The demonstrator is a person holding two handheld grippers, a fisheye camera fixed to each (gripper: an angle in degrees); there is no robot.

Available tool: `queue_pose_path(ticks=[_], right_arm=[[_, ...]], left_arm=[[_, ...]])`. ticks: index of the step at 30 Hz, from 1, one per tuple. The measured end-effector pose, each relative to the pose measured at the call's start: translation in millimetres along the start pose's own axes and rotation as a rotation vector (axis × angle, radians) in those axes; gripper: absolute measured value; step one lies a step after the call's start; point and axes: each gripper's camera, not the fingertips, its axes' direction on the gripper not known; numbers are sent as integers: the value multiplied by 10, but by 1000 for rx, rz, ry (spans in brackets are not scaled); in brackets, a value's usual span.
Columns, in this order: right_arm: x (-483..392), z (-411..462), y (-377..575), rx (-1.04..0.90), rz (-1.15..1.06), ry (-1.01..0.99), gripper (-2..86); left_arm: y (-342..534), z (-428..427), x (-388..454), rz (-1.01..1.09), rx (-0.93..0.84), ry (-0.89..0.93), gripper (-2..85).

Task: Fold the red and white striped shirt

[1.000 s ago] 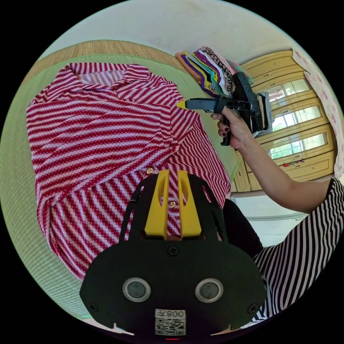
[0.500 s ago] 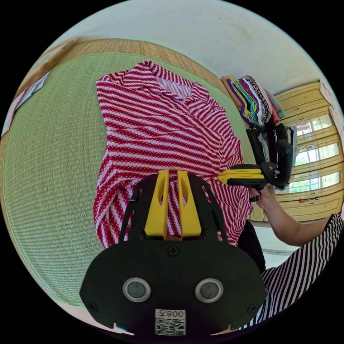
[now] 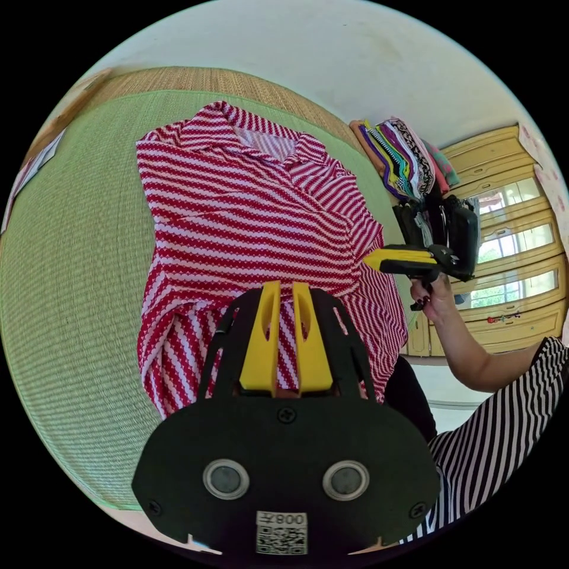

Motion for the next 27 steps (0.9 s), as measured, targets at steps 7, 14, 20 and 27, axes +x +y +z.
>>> queue_pose_path(ticks=[7, 14, 20, 27], right_arm=[[514, 38, -403, -16, 128, 36, 0], [606, -148, -269, 68, 156, -37, 0], [842, -482, -258, 119, 233, 104, -3], [1179, -469, -196, 123, 318, 95, -4]], left_arm=[[-175, 55, -26, -11, -35, -38, 32], [-394, -356, -59, -27, 72, -39, 37], [-807, -670, -332, -122, 157, -168, 28], [-1084, -804, -515, -170, 153, -251, 7]])
